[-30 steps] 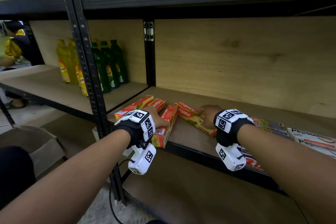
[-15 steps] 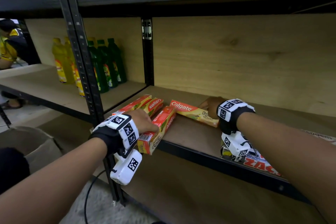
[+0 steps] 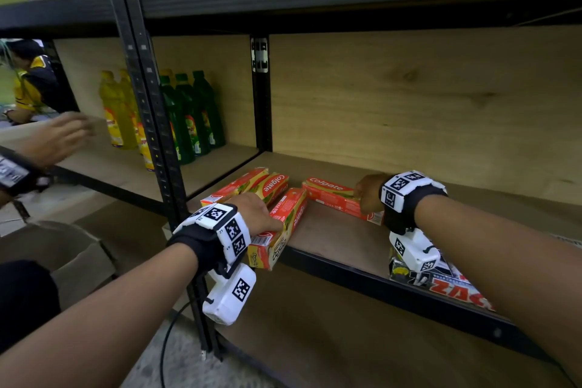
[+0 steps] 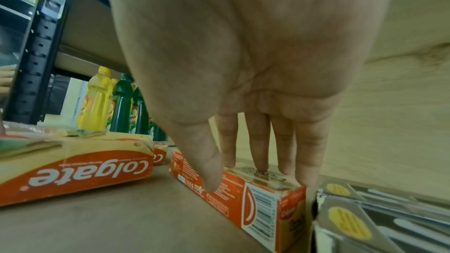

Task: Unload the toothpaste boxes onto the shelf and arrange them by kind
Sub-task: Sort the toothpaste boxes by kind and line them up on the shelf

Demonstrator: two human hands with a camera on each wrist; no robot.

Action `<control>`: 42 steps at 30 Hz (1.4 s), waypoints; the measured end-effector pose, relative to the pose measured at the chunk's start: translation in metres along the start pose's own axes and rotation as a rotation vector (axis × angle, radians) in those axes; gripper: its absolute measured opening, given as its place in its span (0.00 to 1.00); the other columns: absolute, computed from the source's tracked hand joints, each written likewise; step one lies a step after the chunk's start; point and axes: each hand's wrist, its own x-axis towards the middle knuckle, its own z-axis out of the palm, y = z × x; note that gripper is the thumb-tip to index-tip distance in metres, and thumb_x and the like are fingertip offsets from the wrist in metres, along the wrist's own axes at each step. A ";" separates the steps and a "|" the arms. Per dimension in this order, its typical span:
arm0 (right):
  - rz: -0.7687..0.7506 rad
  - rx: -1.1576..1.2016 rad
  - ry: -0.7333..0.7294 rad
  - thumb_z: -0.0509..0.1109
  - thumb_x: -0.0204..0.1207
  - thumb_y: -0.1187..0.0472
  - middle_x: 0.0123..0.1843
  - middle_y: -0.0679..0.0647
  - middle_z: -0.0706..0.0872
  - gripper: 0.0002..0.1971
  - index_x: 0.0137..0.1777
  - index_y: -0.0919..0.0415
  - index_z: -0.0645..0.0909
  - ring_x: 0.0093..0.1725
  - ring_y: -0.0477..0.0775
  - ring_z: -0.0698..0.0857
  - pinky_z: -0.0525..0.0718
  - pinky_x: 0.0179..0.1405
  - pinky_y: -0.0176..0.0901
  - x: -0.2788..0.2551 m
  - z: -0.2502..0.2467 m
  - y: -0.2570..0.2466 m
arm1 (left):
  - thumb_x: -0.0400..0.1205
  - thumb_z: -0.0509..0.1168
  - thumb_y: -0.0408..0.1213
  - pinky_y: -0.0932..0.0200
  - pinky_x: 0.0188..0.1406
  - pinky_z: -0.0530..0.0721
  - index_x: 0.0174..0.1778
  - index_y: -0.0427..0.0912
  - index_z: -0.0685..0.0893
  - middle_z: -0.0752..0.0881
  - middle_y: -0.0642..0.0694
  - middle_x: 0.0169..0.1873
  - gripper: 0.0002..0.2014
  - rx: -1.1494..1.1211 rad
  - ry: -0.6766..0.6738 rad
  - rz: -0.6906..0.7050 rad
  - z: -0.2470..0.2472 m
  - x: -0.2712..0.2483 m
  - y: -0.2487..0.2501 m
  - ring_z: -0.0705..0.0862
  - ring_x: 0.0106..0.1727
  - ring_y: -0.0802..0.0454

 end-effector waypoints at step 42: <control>-0.167 0.636 0.162 0.83 0.67 0.58 0.54 0.51 0.86 0.31 0.69 0.53 0.75 0.42 0.51 0.89 0.90 0.39 0.41 -0.141 0.003 0.024 | 0.66 0.82 0.33 0.46 0.54 0.89 0.71 0.42 0.76 0.84 0.42 0.63 0.37 -0.914 0.022 0.258 0.015 0.022 0.011 0.87 0.59 0.46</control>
